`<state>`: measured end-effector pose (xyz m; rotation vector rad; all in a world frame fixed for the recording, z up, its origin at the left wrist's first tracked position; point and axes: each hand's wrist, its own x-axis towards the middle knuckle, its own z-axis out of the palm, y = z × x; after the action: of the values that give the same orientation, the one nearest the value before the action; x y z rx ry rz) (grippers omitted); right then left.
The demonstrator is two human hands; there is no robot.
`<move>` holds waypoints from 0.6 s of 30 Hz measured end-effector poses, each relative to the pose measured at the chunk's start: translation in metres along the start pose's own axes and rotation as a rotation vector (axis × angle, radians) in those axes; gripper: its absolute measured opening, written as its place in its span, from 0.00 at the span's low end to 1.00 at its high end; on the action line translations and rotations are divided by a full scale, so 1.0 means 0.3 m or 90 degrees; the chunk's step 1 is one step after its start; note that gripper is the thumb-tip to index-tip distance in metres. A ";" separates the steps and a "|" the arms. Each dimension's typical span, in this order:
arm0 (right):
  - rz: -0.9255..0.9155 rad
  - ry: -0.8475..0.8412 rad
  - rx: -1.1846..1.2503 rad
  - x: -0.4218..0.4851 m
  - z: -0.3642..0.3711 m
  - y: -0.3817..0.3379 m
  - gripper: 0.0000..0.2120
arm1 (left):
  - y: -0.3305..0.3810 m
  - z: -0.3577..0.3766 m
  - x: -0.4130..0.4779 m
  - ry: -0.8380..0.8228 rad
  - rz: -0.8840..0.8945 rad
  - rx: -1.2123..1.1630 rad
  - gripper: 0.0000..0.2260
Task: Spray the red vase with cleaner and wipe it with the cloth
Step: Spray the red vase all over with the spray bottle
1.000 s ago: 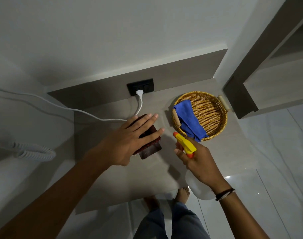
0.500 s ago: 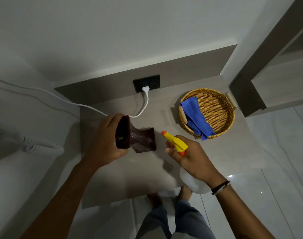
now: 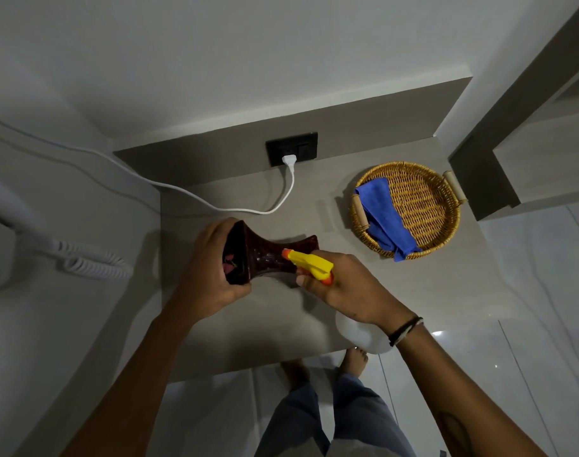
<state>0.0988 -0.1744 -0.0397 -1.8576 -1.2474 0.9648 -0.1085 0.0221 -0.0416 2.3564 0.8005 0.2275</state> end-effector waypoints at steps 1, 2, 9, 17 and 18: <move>0.003 -0.001 -0.008 -0.003 -0.002 0.013 0.09 | 0.000 0.000 -0.003 0.000 -0.001 -0.001 0.48; 0.013 -0.001 -0.019 -0.008 -0.005 0.028 0.07 | 0.000 0.000 -0.007 0.000 -0.002 -0.001 0.49; 0.108 -0.004 -0.105 -0.069 -0.049 0.110 0.04 | 0.004 0.003 -0.001 -0.008 0.004 0.008 0.49; 0.159 0.195 0.019 -0.166 -0.175 0.106 0.10 | 0.026 -0.003 0.027 -0.032 0.019 0.064 0.51; 0.150 0.248 0.039 -0.175 -0.218 0.106 0.12 | 0.039 -0.002 0.037 -0.038 0.014 0.077 0.52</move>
<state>0.1553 -0.2424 -0.0244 -2.0531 -0.7723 0.7029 -0.0942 0.0218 -0.0343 2.4735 0.7799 0.1193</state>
